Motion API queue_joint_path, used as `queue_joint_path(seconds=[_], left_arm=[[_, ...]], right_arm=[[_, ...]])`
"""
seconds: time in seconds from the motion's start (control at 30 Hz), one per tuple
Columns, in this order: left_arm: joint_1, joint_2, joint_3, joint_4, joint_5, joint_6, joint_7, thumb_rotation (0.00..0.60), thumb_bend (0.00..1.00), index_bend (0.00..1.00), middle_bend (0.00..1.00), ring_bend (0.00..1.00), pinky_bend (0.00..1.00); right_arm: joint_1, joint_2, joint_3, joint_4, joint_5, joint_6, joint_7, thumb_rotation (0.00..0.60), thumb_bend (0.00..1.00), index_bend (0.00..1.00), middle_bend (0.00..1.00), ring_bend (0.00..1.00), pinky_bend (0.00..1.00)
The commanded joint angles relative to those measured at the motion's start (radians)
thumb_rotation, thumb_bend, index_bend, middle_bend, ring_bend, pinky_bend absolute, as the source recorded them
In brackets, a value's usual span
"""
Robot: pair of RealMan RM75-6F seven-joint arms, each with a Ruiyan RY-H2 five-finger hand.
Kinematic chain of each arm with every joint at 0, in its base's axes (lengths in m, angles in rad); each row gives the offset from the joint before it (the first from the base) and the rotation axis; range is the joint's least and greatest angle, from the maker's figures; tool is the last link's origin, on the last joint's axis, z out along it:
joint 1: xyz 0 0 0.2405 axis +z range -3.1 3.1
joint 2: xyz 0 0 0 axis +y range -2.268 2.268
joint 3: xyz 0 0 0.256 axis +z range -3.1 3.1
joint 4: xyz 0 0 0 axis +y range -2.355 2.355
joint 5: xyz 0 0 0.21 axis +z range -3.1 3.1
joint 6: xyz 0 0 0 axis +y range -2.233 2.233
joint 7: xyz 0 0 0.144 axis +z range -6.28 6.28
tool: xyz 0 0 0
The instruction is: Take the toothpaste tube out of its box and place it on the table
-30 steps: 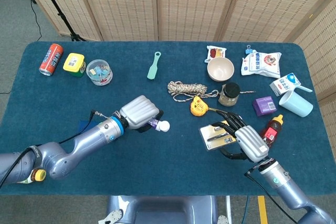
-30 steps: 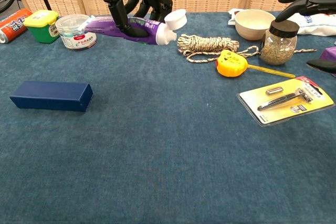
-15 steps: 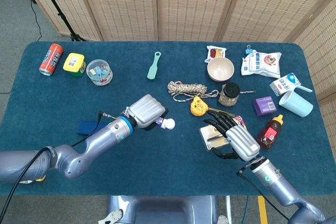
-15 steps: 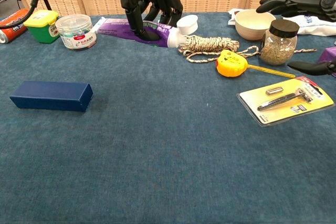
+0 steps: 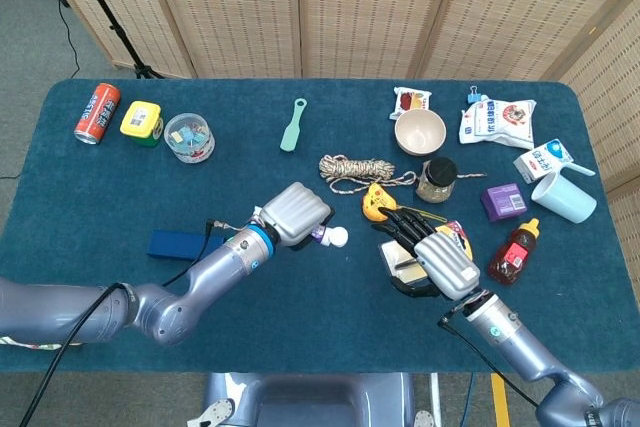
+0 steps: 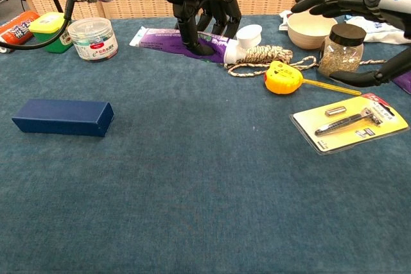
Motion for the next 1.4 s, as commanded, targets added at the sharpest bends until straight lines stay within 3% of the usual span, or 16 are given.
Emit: queue_joint_path(seconds=[0.03, 0.93, 1.4], left_arm=[[-0.019, -0.015, -0.001, 0.01, -0.027, 0.007, 0.01, 0.6, 0.93, 0.62, 0.61, 0.64, 0.6], [-0.087, -0.058, 0.008, 0.074, -0.125, -0.012, 0.011, 0.6, 0.93, 0.62, 0.61, 0.64, 0.6], [-0.088, -0.047, 0.017, 0.062, -0.105, -0.005, -0.002, 0.6, 0.92, 0.62, 0.61, 0.64, 0.6]], right_arm=[[0.008, -0.004, 0.0, 0.002, 0.005, -0.008, 0.003, 0.6, 0.37, 0.11, 0.0, 0.0, 0.0], [0.089, -0.052, 0.005, 0.006, 0.051, -0.078, -0.01, 0.6, 0.37, 0.11, 0.0, 0.0, 0.0], [0.09, -0.048, -0.014, 0.019, 0.074, -0.086, -0.028, 0.6, 0.37, 0.12, 0.0, 0.0, 0.0]])
